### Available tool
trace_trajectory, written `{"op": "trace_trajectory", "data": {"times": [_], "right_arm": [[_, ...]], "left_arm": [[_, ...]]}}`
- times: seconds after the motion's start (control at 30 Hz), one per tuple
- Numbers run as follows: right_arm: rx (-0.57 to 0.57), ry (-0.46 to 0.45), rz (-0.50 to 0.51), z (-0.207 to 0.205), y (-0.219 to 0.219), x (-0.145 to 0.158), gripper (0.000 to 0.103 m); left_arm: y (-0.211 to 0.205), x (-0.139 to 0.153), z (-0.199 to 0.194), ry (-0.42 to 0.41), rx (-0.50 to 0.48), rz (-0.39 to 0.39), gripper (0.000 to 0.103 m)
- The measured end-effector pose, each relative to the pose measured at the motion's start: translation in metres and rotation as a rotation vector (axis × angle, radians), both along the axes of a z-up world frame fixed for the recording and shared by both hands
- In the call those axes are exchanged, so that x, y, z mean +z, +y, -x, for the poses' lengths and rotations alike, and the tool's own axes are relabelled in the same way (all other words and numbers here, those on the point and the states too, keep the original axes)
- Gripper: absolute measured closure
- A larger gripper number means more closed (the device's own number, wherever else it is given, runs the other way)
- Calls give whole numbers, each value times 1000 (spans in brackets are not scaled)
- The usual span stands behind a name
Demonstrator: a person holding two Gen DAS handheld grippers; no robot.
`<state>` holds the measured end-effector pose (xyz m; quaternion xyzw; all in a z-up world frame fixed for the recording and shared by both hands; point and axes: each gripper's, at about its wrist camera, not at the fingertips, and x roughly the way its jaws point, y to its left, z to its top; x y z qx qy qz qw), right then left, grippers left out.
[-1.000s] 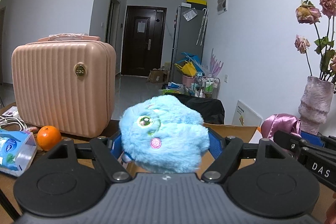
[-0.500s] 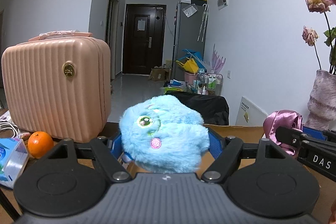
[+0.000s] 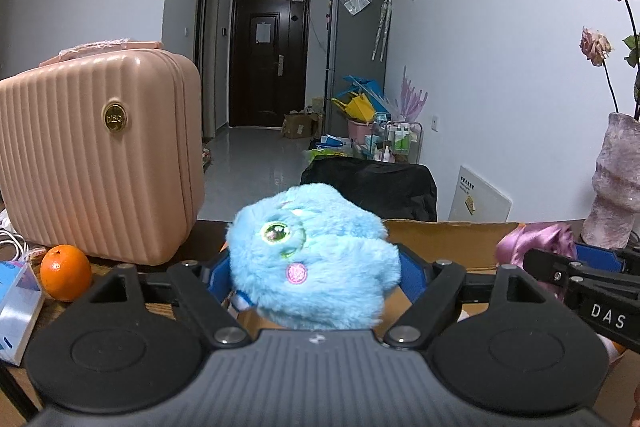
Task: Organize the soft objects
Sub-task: 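Lower the plush and bow into the box and open both grippers, then withdraw both grippers from the box back toward the remaining items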
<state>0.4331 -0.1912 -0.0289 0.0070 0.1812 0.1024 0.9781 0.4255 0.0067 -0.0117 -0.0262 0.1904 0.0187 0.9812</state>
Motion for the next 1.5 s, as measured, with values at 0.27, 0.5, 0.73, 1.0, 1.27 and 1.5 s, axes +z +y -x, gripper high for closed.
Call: {"op": "trace_trajectory", "data": {"times": [0.27, 0.5, 0.73, 1.0, 1.27, 1.5], "right_arm": [[-54, 9, 1, 1, -6, 1, 17], [-92, 5, -7, 2, -11, 4, 0], [-86, 8, 2, 4, -11, 3, 0], [-77, -15, 10, 18, -12, 9, 0], [-69, -39, 16, 41, -16, 12, 0], [-60, -50, 31, 67, -19, 9, 0]], "left_arm": [[6, 4, 1, -2, 23, 5, 0], [12, 6, 1, 19, 42, 33, 0], [10, 8, 5, 15, 44, 22, 0], [11, 13, 20, -10, 49, 20, 0], [16, 18, 40, -27, 69, 22, 0], [23, 17, 62, -28, 70, 20, 0]]}}
